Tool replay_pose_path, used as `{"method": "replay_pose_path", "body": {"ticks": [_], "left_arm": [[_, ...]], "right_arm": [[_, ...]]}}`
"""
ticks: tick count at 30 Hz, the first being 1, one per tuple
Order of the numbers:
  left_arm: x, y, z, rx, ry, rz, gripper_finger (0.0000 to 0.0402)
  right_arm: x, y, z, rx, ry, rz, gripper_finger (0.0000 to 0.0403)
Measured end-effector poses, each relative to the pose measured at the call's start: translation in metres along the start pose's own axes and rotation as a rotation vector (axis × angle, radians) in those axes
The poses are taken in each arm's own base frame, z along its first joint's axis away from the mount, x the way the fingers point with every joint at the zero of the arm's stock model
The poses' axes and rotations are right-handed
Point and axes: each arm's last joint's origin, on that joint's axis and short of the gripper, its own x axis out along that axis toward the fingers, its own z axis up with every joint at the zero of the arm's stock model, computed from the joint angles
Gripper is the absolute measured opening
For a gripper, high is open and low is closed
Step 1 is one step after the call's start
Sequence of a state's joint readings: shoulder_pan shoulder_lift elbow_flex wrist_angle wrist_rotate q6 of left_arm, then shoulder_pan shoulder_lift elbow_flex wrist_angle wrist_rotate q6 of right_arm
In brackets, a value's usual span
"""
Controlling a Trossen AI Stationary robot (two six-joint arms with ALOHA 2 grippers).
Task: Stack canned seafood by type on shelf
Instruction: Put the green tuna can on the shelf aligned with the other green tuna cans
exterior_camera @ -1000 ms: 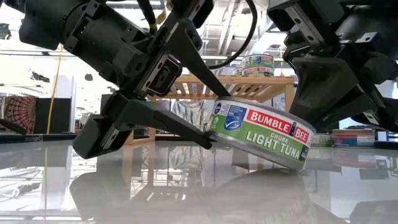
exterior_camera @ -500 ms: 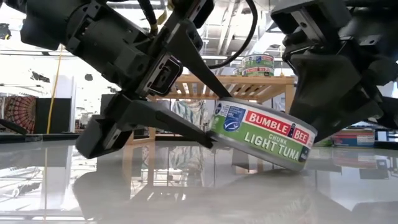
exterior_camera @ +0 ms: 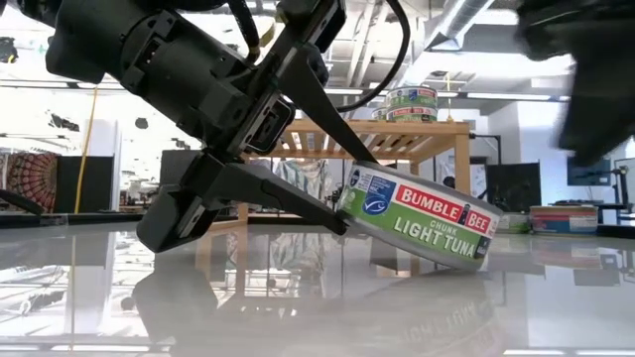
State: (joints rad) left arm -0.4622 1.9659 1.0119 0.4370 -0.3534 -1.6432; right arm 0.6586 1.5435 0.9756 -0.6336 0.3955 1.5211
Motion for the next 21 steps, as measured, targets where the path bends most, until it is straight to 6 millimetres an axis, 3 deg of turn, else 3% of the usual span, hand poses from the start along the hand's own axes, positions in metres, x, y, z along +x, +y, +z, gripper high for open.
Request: {"method": "replay_pose_path", "body": {"ticks": [7,13,21], "left_arm": [[0.0,0.0,0.001,-0.004,-0.004,0.0,0.0157],[0.001,0.0,0.003,-0.007,-0.008,0.001,0.0157],[0.001,-0.001,0.004,-0.028,-0.016,-0.004,0.0148]], "right_arm": [[-0.02,-0.016,-0.026,-0.036,0.037,-0.106,0.013],[-0.026,-0.019,-0.042,-0.07,0.055,-0.092,0.0128],[-0.001,-0.044,-0.075,-0.015,0.111,0.125,0.0128]]}}
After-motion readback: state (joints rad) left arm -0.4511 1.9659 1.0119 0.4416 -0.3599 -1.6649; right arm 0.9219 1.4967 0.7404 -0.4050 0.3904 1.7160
